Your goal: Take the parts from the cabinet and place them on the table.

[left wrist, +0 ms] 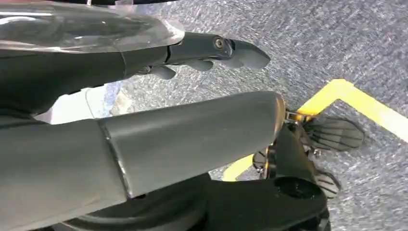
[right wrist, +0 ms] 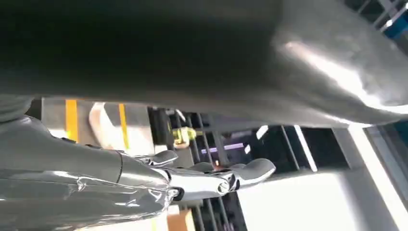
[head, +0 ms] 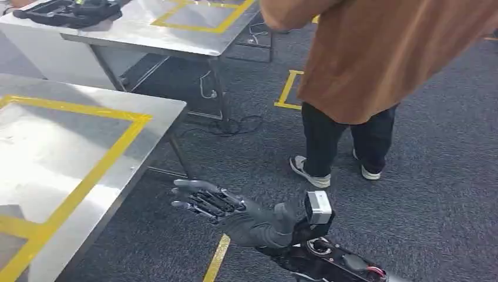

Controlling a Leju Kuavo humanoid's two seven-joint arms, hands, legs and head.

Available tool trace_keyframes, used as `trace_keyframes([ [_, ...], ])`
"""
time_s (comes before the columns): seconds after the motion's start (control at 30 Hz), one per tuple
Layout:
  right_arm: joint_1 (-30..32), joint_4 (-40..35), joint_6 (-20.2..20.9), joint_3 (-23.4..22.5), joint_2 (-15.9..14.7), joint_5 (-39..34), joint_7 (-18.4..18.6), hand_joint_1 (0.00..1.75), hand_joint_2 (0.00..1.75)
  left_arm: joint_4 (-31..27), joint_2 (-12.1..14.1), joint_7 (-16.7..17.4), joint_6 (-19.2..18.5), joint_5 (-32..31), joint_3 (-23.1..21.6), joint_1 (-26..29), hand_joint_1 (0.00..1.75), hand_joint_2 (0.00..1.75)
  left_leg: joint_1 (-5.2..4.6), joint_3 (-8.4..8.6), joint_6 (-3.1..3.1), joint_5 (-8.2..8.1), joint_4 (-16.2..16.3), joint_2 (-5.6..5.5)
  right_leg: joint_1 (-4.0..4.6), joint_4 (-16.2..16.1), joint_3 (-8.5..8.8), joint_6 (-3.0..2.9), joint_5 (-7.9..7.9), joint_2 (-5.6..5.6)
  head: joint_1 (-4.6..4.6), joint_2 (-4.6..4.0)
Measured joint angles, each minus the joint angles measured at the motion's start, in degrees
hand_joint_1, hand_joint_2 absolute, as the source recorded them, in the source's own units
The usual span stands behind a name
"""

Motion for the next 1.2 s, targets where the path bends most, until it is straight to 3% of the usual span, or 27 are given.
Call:
trace_keyframes([
  [0.03,0.2,-0.2,-0.2,-0.3,-0.1,0.0,0.0,0.0,0.0,0.0,0.0,0.0,0.0,0.0,0.0,-0.1,0.0,0.0,0.31,-0.16,-0.6,-0.65,0.6,-1.36,-0.53,-0.5,0.94,-0.52,0.41,0.52,0.07,0.0],
  [0.07,0.3,-0.5,-0.2,-0.5,-0.2,0.0,0.0,0.0,0.0,0.0,0.0,0.0,0.0,0.0,0.0,-0.2,0.0,0.0,0.33,-0.8,-0.8,-2.05,2.4,-4.42,-0.46,-0.5,0.84,-0.76,0.58,1.08,-0.37,0.0],
  [0.1,0.2,-0.5,-0.3,-0.7,-0.2,0.0,0.0,0.0,0.0,0.0,0.0,0.0,0.0,0.0,0.0,-0.2,0.0,0.0,0.35,-2.54,-0.8,-4.43,6.1,-6.27,-0.48,-0.5,0.63,-1.11,0.82,1.53,-0.81,0.0],
  [0.17,0.4,-0.7,-0.4,-1.1,-0.3,0.0,0.0,0.0,0.0,0.0,-0.1,0.1,0.0,0.0,0.0,0.1,0.0,0.0,0.34,-7.25,-0.79,-8.49,15.7,-7.51,-0.36,-0.5,0.32,-1.32,0.94,2.85,-1.37,0.0],
  [0.2,0.6,-0.7,-0.4,-1.3,-0.5,0.0,0.0,0.0,0.0,0.0,-0.1,0.2,0.0,0.0,0.0,0.3,0.0,0.0,0.34,-9.21,-0.74,-9.28,19.1,-7.59,-0.32,-0.4,0.24,-1.35,0.96,3.69,-1.57,0.0],
  [0.23,0.7,-0.7,-0.4,-1.4,-0.6,0.0,0.0,0.0,0.0,0.0,-0.1,0.2,0.0,0.0,0.0,0.4,0.0,0.0,0.34,-9.67,-0.64,-8.39,19.3,-7.6,-0.29,-0.4,0.29,-1.34,0.96,4.43,-1.79,0.0],
  [0.3,1.1,-1.0,-0.8,-1.9,-0.8,0.0,0.0,0.0,0.0,0.0,-0.1,0.2,0.0,0.0,0.0,0.4,0.0,0.0,0.35,-6.59,-0.3,-2.98,11.9,-7.85,-0.31,-0.3,0.54,-1.3,0.94,6.01,-2.38,0.0],
  [0.33,1.2,-1.2,-0.9,-2.1,-0.8,0.0,0.0,0.0,0.0,0.0,0.0,0.2,0.0,0.0,0.0,0.3,0.0,0.0,0.38,-3.93,-0.04,0.12,5.7,-8.63,-0.32,-0.3,0.65,-1.23,0.89,6.7,-2.62,0.0],
  [0.37,1.2,-1.4,-0.9,-2.2,-0.8,0.0,0.0,0.0,0.0,0.0,0.1,0.3,0.0,0.0,0.0,0.2,0.0,0.0,0.51,-2.37,0.22,1.37,1.5,-11.11,-0.46,-0.2,0.46,-1.07,0.79,7.04,-2.78,0.0],
  [0.4,1.3,-1.6,-0.9,-2.5,-0.9,0.0,0.0,0.0,0.0,0.0,0.1,0.3,0.0,0.0,0.0,0.1,0.0,0.0,0.58,-2.14,0.21,1.11,0.5,-12.17,-0.05,0.2,-0.09,-0.66,0.71,7.77,-2.97,0.0],
  [0.5,1.6,-2.1,-1.0,-2.9,-1.1,-0.1,0.0,0.0,0.0,0.0,0.0,0.3,0.0,0.0,0.0,0.0,0.0,0.0,0.22,-1.95,0.78,1.06,0.5,-10.5,-0.68,-0.2,-0.34,0.35,0.89,9.19,-2.51,0.0],
  [0.53,1.7,-2.4,-1.1,-3.1,-1.2,-0.1,0.1,0.0,0.0,0.0,-0.3,0.3,0.0,-0.1,0.0,0.1,0.0,0.0,0.67,-1.72,1.2,1.32,-0.1,-9.58,-0.5,0.0,-1.01,0.76,0.76,9.6,-2.62,0.0],
  [0.57,1.9,-2.6,-1.3,-3.3,-1.3,-0.1,0.1,0.0,0.0,0.0,-0.3,0.3,0.0,-0.2,0.0,0.1,0.0,0.0,0.7,-1.47,1.38,1.4,-0.4,-8.88,-0.36,1.6,-1.46,0.91,-0.34,6.9,-2.45,0.0],
  [0.6,1.9,-2.7,-1.4,-3.5,-1.4,0.0,0.2,0.0,0.0,0.0,-0.3,0.2,-0.1,-0.4,0.0,0.1,0.0,0.0,0.65,-1.42,1.74,1.29,-0.4,-8.39,-0.37,5.0,-2.98,1.19,-2.41,4.73,-1.51,0.0],
  [0.63,1.9,-2.8,-1.7,-3.6,-1.5,0.3,0.3,0.0,0.0,0.0,-0.2,0.2,-0.4,-0.7,0.0,0.1,0.0,0.0,0.51,-1.38,1.85,1.22,-0.4,-7.64,-0.58,10.5,-5.6,1.49,-5.12,3.41,-0.94,0.0],
  [0.7,2.5,-2.9,-2.5,-3.8,-1.6,0.7,0.5,0.0,0.0,0.0,-0.2,0.0,-0.6,-1.3,0.0,0.1,0.0,0.0,0.42,-1.29,1.93,1.06,-0.4,-6.24,-0.88,18.9,-9.61,1.84,-8.11,2.75,-0.87,0.0],
  [0.73,3.1,-3.2,-2.8,-4.0,-1.7,1.0,0.5,0.0,0.0,0.0,-0.2,0.0,-0.7,-1.4,0.0,0.1,0.0,0.0,0.42,-1.21,1.91,0.96,-0.4,-5.64,-1.02,19.5,-9.89,1.91,-7.7,2.69,-0.72,0.0],
  [0.77,3.5,-3.3,-2.9,-4.3,-1.8,1.0,0.5,0.0,0.0,0.0,-0.2,0.0,-0.7,-1.6,0.0,0.1,0.0,0.0,0.44,-1.08,1.82,0.84,-0.4,-5.06,-1.13,17.3,-8.77,1.96,-6.0,2.6,-0.46,0.0],
  [0.83,3.8,-3.9,-3.1,-4.5,-2.0,1.0,0.6,0.0,0.0,0.0,-0.2,0.0,-1.0,-1.6,0.0,0.1,0.0,0.0,0.52,-0.48,1.49,0.51,-0.4,-3.95,-1.12,6.8,-3.25,1.85,-0.78,1.42,0.17,0.0],
  [0.87,3.9,-4.3,-3.2,-4.7,-2.1,1.0,0.6,0.0,0.0,0.0,-0.2,0.0,-1.0,-1.6,0.0,0.1,0.0,0.0,0.48,-0.1,1.21,0.31,-0.4,-3.43,-1.04,1.5,-0.46,1.69,0.89,-0.84,0.52,0.0],
  [0.9,3.9,-4.6,-3.2,-4.7,-2.1,1.0,0.7,0.0,0.0,0.0,-0.2,0.0,-1.1,-1.6,0.0,0.1,0.0,0.0,-0.02,-0.04,0.78,0.02,-0.1,-3.09,-0.2,0.0,0.06,1.3,0.09,-1.64,0.72,0.0],
  [0.97,4.4,-4.9,-3.3,-5.0,-2.2,1.0,0.7,0.0,0.0,0.0,-0.2,0.0,-1.1,-1.6,0.0,0.0,0.0,0.0,-0.01,0.18,0.39,0.01,-0.4,-2.14,-0.3,0.1,-0.26,0.53,0.24,-0.44,0.04,0.0],
  [1.03,4.6,-5.3,-3.3,-5.1,-2.2,1.0,0.7,0.0,0.0,0.0,-0.2,0.0,-1.1,-1.6,0.0,-0.1,0.0,0.0,0.2,0.7,-0.37,-0.18,-0.5,-1.02,-0.17,-0.4,0.0,-0.39,0.55,0.9,0.18,0.0],
  [1.07,4.7,-5.6,-3.3,-5.1,-2.2,1.2,0.7,0.0,0.0,0.0,-0.2,0.0,-1.1,-1.6,0.0,-0.2,0.0,0.0,0.52,0.62,-0.8,-1.09,0.5,-3.02,-0.53,-0.7,0.87,-0.72,0.83,1.3,0.2,0.0],
  [1.1,4.6,-5.7,-3.3,-5.2,-2.2,1.2,0.7,0.0,0.0,0.0,-0.3,-0.2,-1.1,-1.6,0.0,-0.2,0.0,0.0,0.46,-0.65,-0.86,-3.0,3.1,-5.56,-0.58,-0.8,0.81,-1.07,1.07,1.83,-0.33,0.0],
  [1.13,4.6,-5.8,-3.3,-5.4,-2.2,1.3,0.9,0.0,0.0,0.0,-0.3,-0.2,-1.2,-1.7,0.0,-0.3,0.0,0.0,0.48,-3.2,-0.85,-5.85,8.4,-6.98,-0.53,-0.8,0.59,-1.35,1.25,2.21,-0.81,0.0],
  [1.2,4.8,-6.0,-3.3,-5.4,-2.3,1.4,0.9,0.0,0.0,0.0,-0.4,-0.2,-1.2,-1.8,0.0,0.0,0.0,0.0,0.44,-8.37,-0.75,-9.37,18.5,-7.61,-0.33,-0.8,0.42,-1.49,1.33,3.47,-1.44,0.0],
])
